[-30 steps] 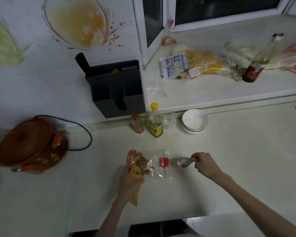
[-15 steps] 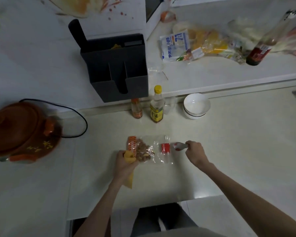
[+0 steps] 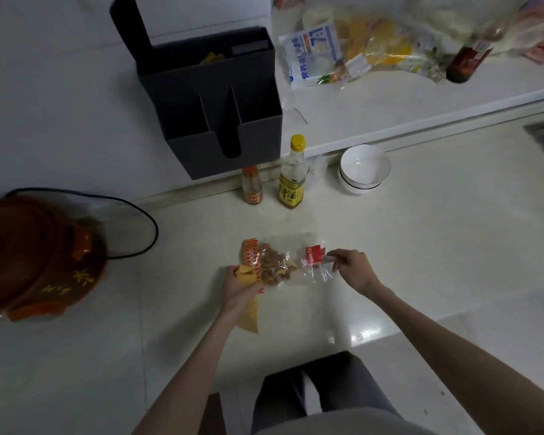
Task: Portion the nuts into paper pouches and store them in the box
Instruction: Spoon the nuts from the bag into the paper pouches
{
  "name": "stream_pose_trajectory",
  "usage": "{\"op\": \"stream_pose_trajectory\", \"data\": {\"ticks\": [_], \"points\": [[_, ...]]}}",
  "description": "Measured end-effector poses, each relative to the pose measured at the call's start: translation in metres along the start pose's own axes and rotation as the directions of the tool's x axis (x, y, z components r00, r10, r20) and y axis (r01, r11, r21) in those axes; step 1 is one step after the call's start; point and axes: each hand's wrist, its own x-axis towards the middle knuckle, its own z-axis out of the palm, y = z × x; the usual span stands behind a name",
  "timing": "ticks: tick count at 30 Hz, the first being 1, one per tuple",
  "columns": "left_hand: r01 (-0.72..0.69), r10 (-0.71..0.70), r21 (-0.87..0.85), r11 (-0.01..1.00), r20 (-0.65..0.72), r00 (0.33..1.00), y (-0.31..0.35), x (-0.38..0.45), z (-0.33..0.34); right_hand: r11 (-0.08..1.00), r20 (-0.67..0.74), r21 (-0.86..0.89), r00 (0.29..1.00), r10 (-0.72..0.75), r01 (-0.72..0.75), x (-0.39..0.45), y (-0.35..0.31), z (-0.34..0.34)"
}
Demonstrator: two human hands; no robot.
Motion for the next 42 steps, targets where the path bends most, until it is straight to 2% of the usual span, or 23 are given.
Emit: {"op": "stream_pose_trajectory", "data": {"ticks": [5, 9, 11, 14, 16, 19, 21, 24, 29, 33, 38, 42], "points": [[0.033, -0.036, 0.048, 0.998, 0.057, 0.998, -0.005, 0.018, -0.009, 0.999, 0.09, 0.043, 0.995, -0.035, 0.031, 0.004, -0.008, 0.018], [0.033, -0.032, -0.021, 0.999, 0.048, 0.998, -0.006, 0.028, -0.014, 0.985, 0.035, 0.158, 0.997, 0.072, -0.077, 0.013, -0.019, 0.031], [0.015, -0.011, -0.062, 0.998, 0.068, 0.998, -0.006, 0.031, -0.012, 0.983, 0.002, 0.152, 0.994, 0.105, -0.104, 0.019, -0.023, 0.038], [0.02, -0.012, -0.094, 0.995, 0.086, 0.996, -0.007, 0.034, -0.01, 0.999, -0.005, 0.039, 1.0, 0.029, -0.028, 0.022, -0.029, 0.045], [0.029, -0.02, -0.101, 0.994, 0.097, 0.995, -0.009, 0.035, -0.012, 0.994, 0.024, -0.104, 0.999, -0.027, 0.029, 0.024, -0.031, 0.047], [0.028, -0.019, -0.072, 0.997, 0.126, 0.992, -0.011, 0.037, -0.013, 0.946, 0.1, -0.318, 0.995, -0.031, 0.062, 0.03, -0.035, 0.046], [0.033, -0.025, -0.05, 0.998, 0.152, 0.988, -0.013, 0.039, -0.012, 0.922, 0.146, -0.383, 0.989, -0.006, 0.062, 0.033, -0.038, 0.049], [0.034, -0.026, -0.047, 0.998, 0.153, 0.988, -0.015, 0.039, -0.012, 0.918, 0.168, -0.39, 0.986, -0.007, 0.072, 0.033, -0.045, 0.055], [-0.036, 0.043, -0.043, 0.998, 0.168, 0.985, -0.02, 0.039, -0.012, 0.935, 0.198, -0.337, 0.979, -0.048, 0.114, 0.031, -0.061, 0.069], [0.017, -0.005, -0.068, 0.998, 0.173, 0.985, -0.02, 0.036, -0.015, 0.964, 0.222, -0.238, 0.973, -0.066, 0.119, 0.029, -0.07, 0.081], [0.042, -0.024, -0.116, 0.992, 0.152, 0.988, -0.02, 0.033, -0.014, 0.998, 0.159, 0.04, 0.986, 0.047, -0.054, 0.028, -0.07, 0.099], [0.037, -0.014, -0.129, 0.991, 0.175, 0.984, -0.02, 0.03, -0.018, 0.944, 0.198, 0.221, 0.959, 0.201, -0.243, 0.031, -0.059, 0.106]]}}
